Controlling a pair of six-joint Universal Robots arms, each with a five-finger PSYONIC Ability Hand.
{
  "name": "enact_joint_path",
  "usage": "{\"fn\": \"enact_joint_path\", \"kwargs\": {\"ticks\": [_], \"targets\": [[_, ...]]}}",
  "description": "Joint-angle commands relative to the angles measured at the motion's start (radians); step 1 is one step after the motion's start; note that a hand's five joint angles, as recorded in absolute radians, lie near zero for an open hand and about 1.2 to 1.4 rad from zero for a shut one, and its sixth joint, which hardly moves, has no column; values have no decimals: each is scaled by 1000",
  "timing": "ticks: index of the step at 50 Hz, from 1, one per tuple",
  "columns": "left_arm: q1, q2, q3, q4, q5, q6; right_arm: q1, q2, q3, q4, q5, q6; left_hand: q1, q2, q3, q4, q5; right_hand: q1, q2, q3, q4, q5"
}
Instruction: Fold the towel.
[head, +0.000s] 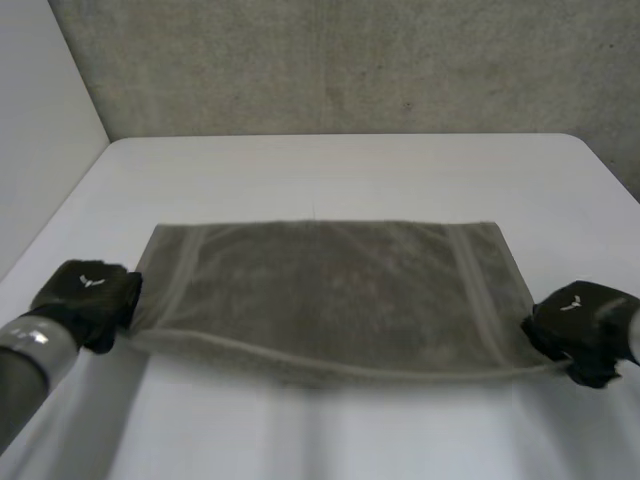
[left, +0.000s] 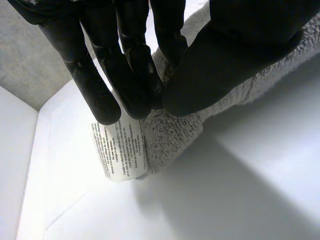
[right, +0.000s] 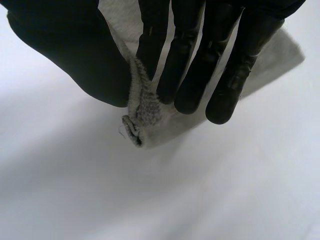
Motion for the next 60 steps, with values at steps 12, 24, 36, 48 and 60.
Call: {"fn": "enact_joint_path", "kwargs": {"ticks": [12,24,36,48,60], "targets": [[-4,-217,279,164,82,-18,65,282,-363,-216,-29,254,203,177,179,178,185,421,225,208,203,254],[-71,-666,675,219,-67,-20,168,601,-682,-504,189,311,203,177,179,178,185,421,225,208,203,254],[-82,-773,732,415,-67,-9,233,784,-804,-667,235,307,-663,-688,-686,-688,-681,-801,-997,-1013,-1019,-967],[-111,-682,649,428,-78,-16,250,669,-718,-776,290,322,-1019,-1044,-1042,-1044,-1037,-801,-997,-1013,-1019,-967],[-111,-436,436,420,-76,-35,241,326,-346,-669,233,416,-1019,-1044,-1042,-1044,-1037,-801,-997,-1013,-1019,-967]]}}
